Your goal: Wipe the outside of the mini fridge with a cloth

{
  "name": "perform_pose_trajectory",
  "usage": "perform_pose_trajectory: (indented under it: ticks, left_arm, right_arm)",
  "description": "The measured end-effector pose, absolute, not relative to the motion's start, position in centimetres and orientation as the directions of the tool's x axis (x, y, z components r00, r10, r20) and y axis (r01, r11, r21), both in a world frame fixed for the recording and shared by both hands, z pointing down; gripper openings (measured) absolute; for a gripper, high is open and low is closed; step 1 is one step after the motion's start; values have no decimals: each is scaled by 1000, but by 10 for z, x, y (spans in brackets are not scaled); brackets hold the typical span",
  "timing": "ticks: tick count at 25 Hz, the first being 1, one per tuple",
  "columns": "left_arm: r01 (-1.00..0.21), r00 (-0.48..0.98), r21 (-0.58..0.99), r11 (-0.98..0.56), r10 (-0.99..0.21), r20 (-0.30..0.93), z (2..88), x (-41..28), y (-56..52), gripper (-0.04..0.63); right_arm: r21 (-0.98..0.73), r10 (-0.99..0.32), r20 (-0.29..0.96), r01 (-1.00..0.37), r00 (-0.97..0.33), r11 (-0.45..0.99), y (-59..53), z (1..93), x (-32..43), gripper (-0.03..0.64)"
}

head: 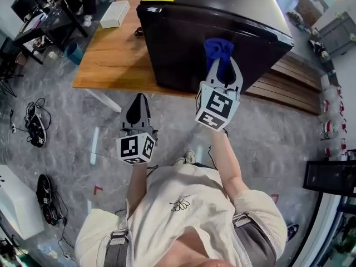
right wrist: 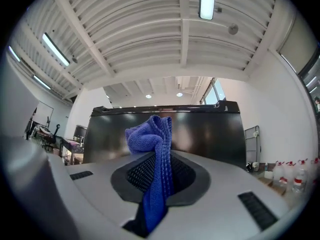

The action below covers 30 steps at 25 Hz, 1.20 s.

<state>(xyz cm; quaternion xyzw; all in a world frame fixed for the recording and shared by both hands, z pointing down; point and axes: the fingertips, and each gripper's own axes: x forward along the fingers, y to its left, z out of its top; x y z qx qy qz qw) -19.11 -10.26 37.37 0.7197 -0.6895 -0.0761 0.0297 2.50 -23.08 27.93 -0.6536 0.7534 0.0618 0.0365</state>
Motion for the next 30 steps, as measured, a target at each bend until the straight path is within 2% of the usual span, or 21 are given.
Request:
perform_pose_trajectory:
  ticks: [9,15,30]
  left_arm:
    - [-981,130,138,-140,-989,-75,368,-154,-118,5]
    - [-975,163,141,-174,-983,-83,363,-141,-123,5]
    - [-966,196,155,-207,-977,-84,359,-120,-120,5]
  right_arm:
    - [8,-989,-122,-997,79,-81,-233,279,130,61]
    - [-14,-978,-103,-984,180,-180,-238,279,176,61]
    - [-69,-954,-72,-956,290,-285,-243,286,230,61]
